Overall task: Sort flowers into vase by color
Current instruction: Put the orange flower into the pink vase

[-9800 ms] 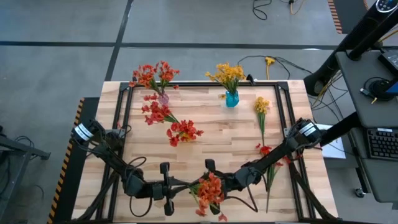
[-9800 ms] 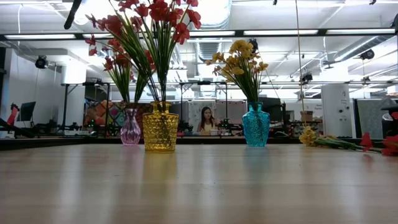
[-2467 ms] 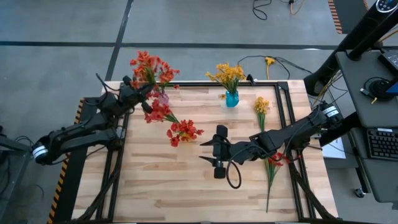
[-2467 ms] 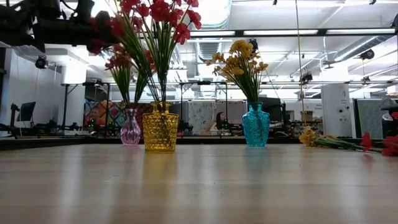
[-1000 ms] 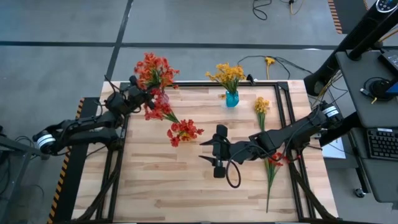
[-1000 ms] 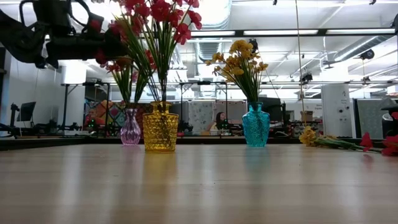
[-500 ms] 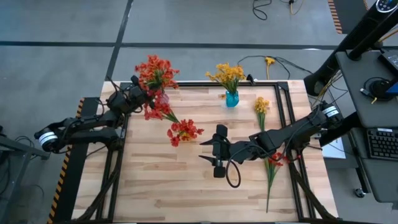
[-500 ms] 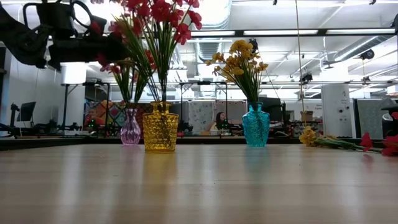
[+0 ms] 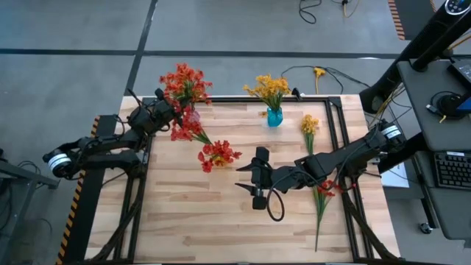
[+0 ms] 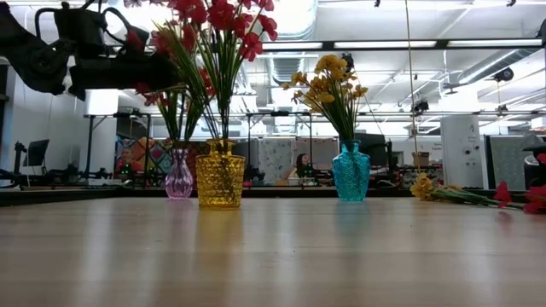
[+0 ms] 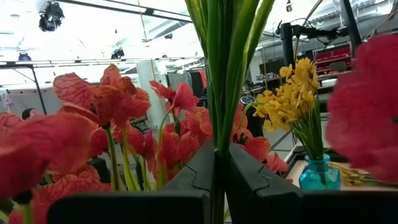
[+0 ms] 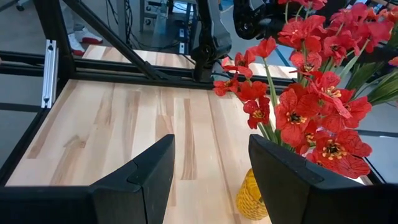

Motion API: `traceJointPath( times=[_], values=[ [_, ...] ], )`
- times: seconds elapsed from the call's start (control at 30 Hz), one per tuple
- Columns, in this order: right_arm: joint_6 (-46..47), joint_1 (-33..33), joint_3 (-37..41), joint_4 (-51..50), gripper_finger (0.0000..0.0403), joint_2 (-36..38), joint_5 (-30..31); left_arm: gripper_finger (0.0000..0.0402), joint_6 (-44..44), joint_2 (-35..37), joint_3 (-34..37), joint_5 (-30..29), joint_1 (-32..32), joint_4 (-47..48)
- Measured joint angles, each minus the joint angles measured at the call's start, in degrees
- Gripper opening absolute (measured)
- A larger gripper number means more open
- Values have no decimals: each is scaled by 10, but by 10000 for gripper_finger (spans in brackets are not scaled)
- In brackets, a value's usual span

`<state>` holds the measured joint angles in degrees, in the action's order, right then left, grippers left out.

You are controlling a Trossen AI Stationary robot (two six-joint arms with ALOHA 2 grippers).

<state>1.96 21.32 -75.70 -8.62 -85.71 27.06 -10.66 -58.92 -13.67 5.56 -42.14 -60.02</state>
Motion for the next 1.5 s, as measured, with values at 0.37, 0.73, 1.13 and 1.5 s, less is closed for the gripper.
traceJointPath(
  times=[0.37,0.73,1.13,1.5],
  values=[
    [0,0,0,0,199,0,0,1,0,-10,0,-2,-6,-10],
    [0,0,0,0,199,0,0,1,6,-10,0,-4,-13,-9],
    [0,0,0,0,199,0,0,1,7,-10,0,-5,-26,-8],
    [0,0,0,0,199,0,0,1,12,-10,2,-5,-27,-7]
  ],
)
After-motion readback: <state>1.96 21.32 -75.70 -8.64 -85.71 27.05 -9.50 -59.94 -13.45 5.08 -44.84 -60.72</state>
